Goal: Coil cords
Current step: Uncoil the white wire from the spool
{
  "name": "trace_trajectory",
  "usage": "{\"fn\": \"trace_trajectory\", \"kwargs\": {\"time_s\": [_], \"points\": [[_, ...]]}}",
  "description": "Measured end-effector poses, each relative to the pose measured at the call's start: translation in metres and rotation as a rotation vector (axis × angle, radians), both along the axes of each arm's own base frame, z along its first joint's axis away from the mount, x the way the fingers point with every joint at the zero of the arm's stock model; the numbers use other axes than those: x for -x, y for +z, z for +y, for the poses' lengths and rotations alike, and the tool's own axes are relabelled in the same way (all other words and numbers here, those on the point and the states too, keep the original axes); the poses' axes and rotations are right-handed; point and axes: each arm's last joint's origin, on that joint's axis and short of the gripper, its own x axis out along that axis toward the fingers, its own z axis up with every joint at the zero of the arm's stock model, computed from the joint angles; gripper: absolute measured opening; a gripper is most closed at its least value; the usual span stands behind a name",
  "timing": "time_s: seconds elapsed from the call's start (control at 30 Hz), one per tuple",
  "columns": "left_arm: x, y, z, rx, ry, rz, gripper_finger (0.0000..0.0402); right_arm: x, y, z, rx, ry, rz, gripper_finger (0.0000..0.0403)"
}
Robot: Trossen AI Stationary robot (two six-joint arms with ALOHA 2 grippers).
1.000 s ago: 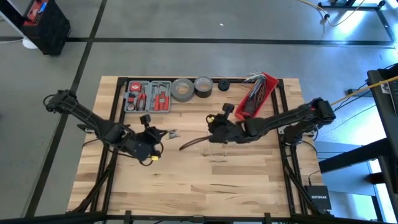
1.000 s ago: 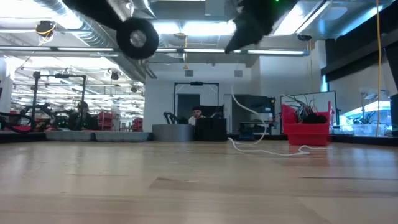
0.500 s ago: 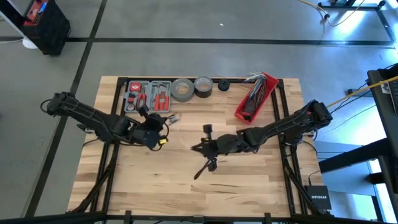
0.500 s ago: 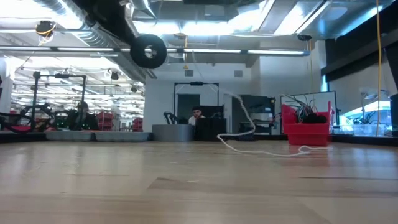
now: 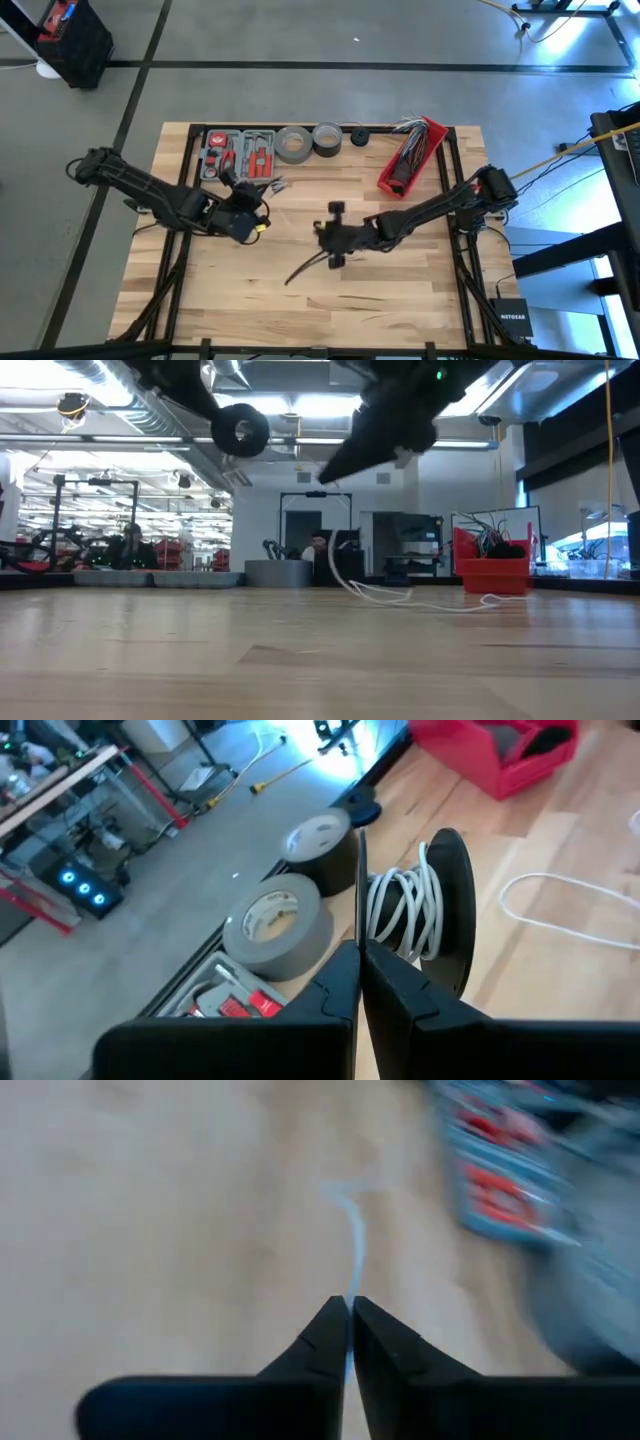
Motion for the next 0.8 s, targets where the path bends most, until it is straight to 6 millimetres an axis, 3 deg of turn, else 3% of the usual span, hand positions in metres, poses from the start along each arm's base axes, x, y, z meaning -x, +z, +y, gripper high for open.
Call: {"fn": "trace_trajectory", "kwargs": {"time_s": [0.2, 0.4, 0.53, 0.8], "points": [[-0.001, 0.002, -0.011, -0.007, -0.102, 0.028, 0.0005, 0.022, 0.008, -0.017, 0.153, -0.280, 0.082, 0.0086], [0.000, 0.001, -0.018, 0.010, -0.211, 0.088, 0.0005, 0.043, 0.021, -0.020, 0.080, -0.277, 0.166, 0.0131], [0.000, 0.001, -0.019, 0.005, -0.229, 0.100, 0.0005, 0.040, 0.029, -0.018, 0.014, -0.234, 0.107, 0.0135], [0.001, 0.001, -0.022, -0.007, -0.257, 0.111, 0.0005, 0.022, 0.047, -0.013, 0.043, -0.132, -0.101, 0.0134]]}}
